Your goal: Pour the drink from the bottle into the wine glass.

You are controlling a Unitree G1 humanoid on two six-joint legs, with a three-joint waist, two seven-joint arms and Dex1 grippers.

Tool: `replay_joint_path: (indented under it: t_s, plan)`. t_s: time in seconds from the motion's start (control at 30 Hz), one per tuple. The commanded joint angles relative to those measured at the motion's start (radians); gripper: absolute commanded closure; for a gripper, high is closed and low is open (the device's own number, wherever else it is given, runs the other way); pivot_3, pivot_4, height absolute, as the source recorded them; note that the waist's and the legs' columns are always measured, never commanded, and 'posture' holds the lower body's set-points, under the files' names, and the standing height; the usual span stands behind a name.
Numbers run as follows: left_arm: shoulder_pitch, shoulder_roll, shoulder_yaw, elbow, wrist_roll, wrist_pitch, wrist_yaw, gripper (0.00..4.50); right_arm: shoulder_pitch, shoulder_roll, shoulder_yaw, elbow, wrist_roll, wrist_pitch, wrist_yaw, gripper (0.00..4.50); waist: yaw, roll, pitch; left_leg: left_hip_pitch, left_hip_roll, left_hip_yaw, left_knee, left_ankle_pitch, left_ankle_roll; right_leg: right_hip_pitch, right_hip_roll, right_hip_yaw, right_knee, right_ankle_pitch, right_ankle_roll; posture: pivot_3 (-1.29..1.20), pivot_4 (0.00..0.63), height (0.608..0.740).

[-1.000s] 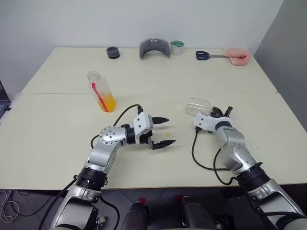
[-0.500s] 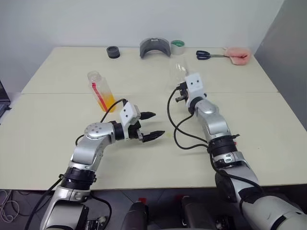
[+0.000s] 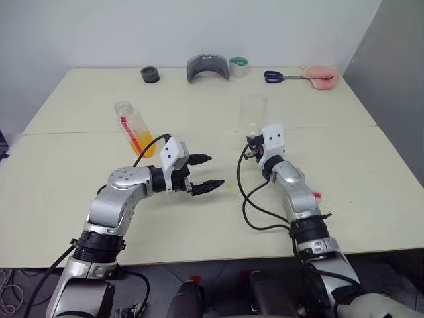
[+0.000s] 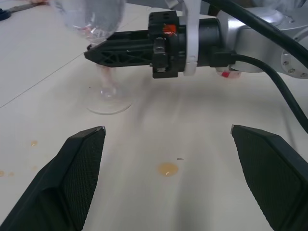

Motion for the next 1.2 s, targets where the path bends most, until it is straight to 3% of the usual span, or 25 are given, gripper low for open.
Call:
replay_joint_path:
  t_s: [0.03, 0.3, 0.67, 1.2]
  plan:
    - [-0.02, 0.017, 0.024, -0.038, -0.014, 0.005, 0.001, 0.0, 0.037, 0.007, 0.029, 0.006, 0.01, 0.062, -0.001, 4.23, 0.0, 0.0, 0.0, 0.0, 0.0, 0.0, 0.0, 0.0, 0.0, 0.0, 0.0, 0.0, 0.0, 0.0, 0.0, 0.0, 0.15, 0.74]
    - [0.021, 0.036, 0.084, -0.067, 0.012, 0.008, 0.109, 0.0, -0.073, 0.054, 0.039, 0.063, 0.085, -0.063, 0.066, 4.23, -0.007, 0.0, 0.0, 0.001, 0.001, 0.001, -0.002, 0.0, 0.0, -0.001, 0.001, 0.001, 0.0, 0.0, 0.0, 0.0, 0.15, 0.74]
    - [0.089, 0.07, 0.199, -0.153, -0.005, 0.039, 0.219, 0.0, -0.218, 0.094, 0.1, 0.352, 0.07, -0.221, 0.154, 4.23, 0.003, 0.0, 0.0, 0.001, 0.0, 0.001, -0.005, 0.0, 0.0, -0.002, -0.001, 0.001, -0.001, 0.0, 0.0, 0.0, 0.15, 0.74]
    - [0.095, 0.087, 0.254, -0.23, -0.053, 0.076, 0.261, 0.0, -0.249, 0.1, 0.095, 0.472, 0.079, -0.279, 0.176, 4.23, 0.0, 0.0, 0.0, 0.004, 0.001, 0.001, -0.009, 0.0, 0.0, -0.001, 0.0, 0.001, -0.001, 0.0, 0.0, 0.0, 0.15, 0.74]
